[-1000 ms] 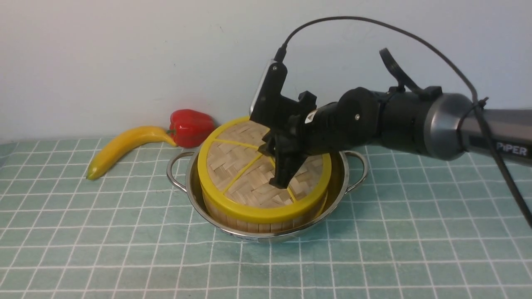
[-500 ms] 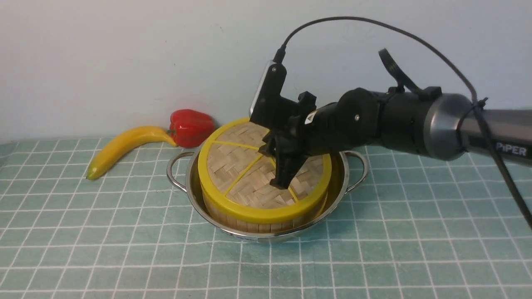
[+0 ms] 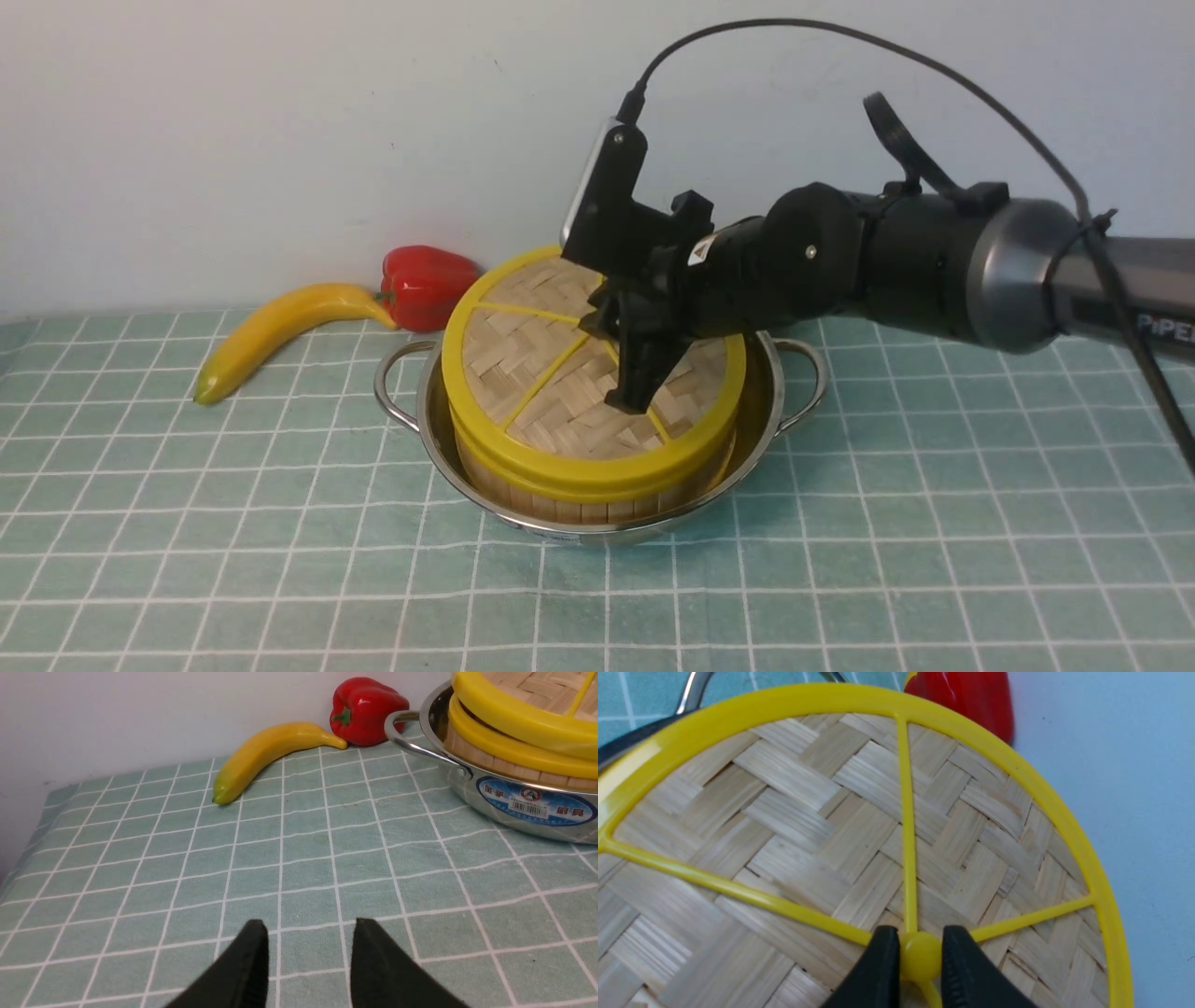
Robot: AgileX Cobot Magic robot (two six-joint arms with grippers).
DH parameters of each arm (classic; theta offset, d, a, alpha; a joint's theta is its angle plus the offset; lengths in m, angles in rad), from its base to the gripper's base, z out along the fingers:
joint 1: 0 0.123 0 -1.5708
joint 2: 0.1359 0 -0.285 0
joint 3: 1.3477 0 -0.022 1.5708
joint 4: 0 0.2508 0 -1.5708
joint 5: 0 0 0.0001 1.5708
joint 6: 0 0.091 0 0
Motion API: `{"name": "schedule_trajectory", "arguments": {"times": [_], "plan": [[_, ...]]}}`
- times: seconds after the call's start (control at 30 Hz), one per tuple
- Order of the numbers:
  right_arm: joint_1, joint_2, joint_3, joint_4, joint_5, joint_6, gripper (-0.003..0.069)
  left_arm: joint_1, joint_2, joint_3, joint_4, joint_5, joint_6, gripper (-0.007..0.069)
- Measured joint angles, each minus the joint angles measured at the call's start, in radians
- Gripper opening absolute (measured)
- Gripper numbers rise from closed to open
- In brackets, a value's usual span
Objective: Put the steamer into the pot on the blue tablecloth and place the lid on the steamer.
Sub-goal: 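Place the bamboo steamer lid onto the steamer basket in the pot with the right gripper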
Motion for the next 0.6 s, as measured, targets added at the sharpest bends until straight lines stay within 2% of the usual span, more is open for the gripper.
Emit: {"name": "schedule_trajectory", "arguments": {"times": [0.6], "plan": [[-0.001, 0.021, 0.000, 0.004, -0.032, 0.000, 0.0123, 0.000, 0.000, 0.000, 0.000, 0.000, 0.000, 0.0243]]}}
